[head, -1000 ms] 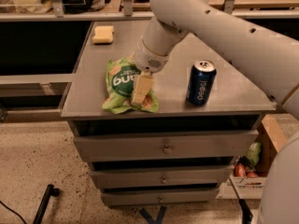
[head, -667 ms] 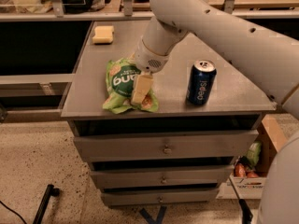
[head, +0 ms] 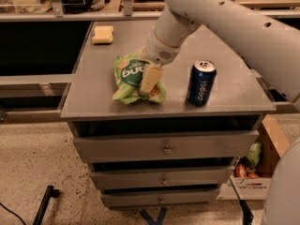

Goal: Move green rice chip bag near sponge

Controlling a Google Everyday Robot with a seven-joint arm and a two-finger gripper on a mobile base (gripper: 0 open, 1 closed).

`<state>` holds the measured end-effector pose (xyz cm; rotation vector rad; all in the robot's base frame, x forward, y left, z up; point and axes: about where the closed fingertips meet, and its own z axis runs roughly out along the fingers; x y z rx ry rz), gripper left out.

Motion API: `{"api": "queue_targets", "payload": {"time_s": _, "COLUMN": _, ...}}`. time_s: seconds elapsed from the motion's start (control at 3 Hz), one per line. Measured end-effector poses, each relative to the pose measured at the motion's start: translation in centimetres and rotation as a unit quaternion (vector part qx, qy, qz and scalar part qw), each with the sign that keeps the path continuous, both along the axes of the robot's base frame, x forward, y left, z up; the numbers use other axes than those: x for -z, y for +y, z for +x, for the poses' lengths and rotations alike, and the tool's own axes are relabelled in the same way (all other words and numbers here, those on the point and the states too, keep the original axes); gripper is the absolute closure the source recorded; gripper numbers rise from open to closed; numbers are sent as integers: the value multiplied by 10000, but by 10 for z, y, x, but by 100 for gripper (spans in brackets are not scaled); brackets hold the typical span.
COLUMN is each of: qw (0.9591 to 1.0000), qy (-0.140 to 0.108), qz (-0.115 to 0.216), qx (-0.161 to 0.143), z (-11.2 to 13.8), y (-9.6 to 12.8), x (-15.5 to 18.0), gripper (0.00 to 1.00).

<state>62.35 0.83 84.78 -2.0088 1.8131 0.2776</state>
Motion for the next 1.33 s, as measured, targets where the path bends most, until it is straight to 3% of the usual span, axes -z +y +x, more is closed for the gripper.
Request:
{"api": "queue_targets", "payload": {"time_s": 0.67, "qw": 9982, "qy": -365, "qz": 229, "qx": 424, "z": 40, "y": -54, "x": -36, "gripper": 100}}
{"api": "queue_targets", "payload": {"time_s": 1.33, "qw": 9969, "qy": -619, "qz": 312, "qx": 380, "z": 67, "y": -55, "x": -48, "gripper": 100}}
